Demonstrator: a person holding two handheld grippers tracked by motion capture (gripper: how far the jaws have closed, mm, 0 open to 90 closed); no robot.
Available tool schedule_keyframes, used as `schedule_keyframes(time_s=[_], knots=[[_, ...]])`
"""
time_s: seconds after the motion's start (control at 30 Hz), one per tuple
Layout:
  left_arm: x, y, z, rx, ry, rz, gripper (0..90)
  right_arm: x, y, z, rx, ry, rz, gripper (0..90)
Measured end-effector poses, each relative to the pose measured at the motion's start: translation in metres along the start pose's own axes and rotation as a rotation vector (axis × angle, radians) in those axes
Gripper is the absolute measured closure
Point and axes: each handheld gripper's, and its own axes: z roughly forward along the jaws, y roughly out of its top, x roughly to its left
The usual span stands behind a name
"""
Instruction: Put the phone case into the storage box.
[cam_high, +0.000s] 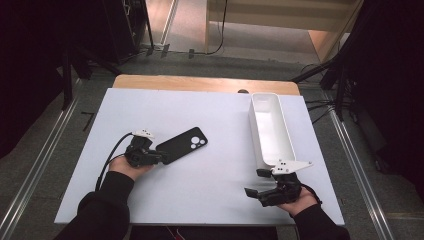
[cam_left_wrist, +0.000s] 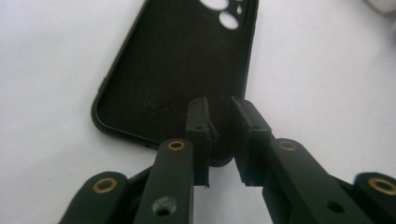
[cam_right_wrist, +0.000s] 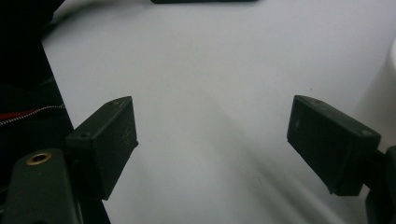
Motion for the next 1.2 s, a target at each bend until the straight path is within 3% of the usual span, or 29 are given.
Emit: schedule_keyframes(time_s=[0.17,0.4,0.5,0.6,0.67,0.83,1.2], knots=[[0.001,0.003,-0.009,-0.045,-0.069,-0.024,58.0,-0.001,0.000,0.000,-0.002,0.004,0.005,14.4],[-0.008,0.004,-0.018,-0.103,-0.109,0.022,36.9,-0.001,0.000,-0.001,-0.003,0.007,0.007,14.4],[-0.013,0.004,-0.019,-0.090,-0.147,0.012,36.0,-0.001,0.000,-0.001,-0.007,0.004,0.010,14.5],[-0.019,0.003,-0.023,-0.101,-0.147,0.028,35.8,-0.002,0.000,-0.001,-0.008,0.001,0.011,14.4],[-0.022,0.002,-0.026,-0.120,-0.151,0.035,30.3,-0.002,0.000,-0.001,-0.009,0.001,0.012,14.4],[-0.032,-0.004,-0.032,-0.130,-0.138,0.077,30.1,-0.002,0.000,-0.002,-0.013,-0.001,0.017,14.4],[-0.048,-0.017,-0.040,-0.150,-0.153,0.104,26.3,-0.003,0.000,-0.002,-0.012,-0.002,0.021,14.4]])
